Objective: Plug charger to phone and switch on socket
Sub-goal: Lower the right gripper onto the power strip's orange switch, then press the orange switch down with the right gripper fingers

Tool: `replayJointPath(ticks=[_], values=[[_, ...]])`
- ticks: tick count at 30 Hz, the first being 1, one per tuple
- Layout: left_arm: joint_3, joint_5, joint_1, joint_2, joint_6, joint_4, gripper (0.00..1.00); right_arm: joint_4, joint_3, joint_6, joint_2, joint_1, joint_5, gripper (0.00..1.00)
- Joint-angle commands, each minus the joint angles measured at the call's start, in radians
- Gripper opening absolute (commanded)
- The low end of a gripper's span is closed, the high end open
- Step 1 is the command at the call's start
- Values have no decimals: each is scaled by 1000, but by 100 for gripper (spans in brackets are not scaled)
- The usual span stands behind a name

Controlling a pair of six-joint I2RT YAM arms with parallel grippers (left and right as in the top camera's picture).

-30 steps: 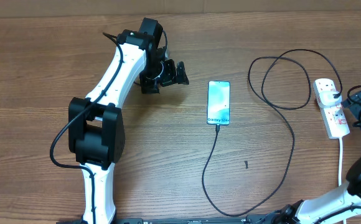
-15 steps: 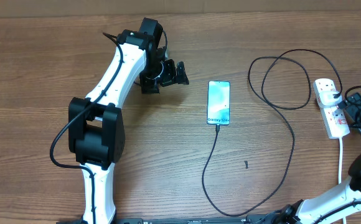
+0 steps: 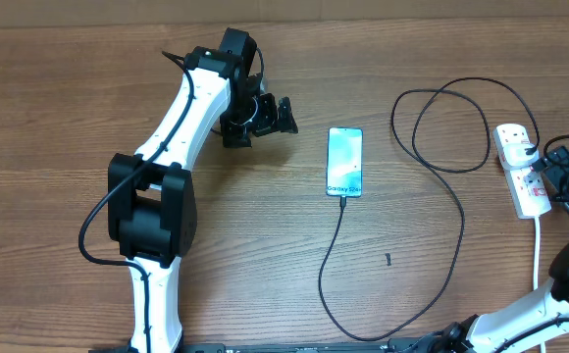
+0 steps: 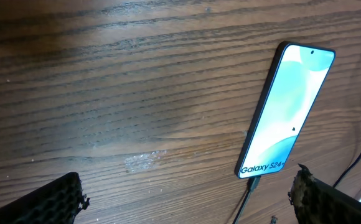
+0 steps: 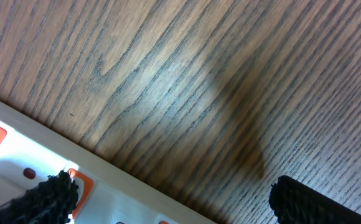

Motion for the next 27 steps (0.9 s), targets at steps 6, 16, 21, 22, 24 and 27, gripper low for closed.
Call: replayJointPath(ticks=[6, 16, 21, 22, 24, 27], values=[[8, -6, -3, -26, 27, -2, 100, -41, -1, -10, 7, 5, -13, 100], [8, -6, -3, -26, 27, -2, 100, -40, -1, -60, 8, 5, -77, 100], [8, -6, -3, -26, 27, -2, 100, -39, -1, -60, 8, 5, -77, 100], [8, -6, -3, -26, 27, -2, 100, -40, -1, -60, 8, 5, -77, 100], [8, -6, -3, -26, 27, -2, 100, -44, -1, -60, 9, 5, -76, 100], [8, -6, -3, -26, 27, -2, 100, -57, -1, -59, 9, 5, -76, 100]])
